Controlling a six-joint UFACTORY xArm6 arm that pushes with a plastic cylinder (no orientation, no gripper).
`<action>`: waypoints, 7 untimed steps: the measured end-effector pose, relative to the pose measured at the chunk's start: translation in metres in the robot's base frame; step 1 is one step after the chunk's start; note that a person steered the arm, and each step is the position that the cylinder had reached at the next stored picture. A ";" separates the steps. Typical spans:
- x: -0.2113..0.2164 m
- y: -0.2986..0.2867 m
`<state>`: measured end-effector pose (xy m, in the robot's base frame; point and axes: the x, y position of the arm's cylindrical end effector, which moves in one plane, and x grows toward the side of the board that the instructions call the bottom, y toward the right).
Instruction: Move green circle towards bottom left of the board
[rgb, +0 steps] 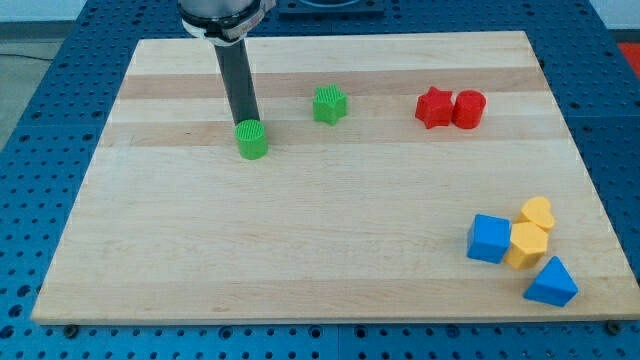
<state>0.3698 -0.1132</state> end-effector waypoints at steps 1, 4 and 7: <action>0.005 0.005; 0.085 -0.073; 0.054 0.026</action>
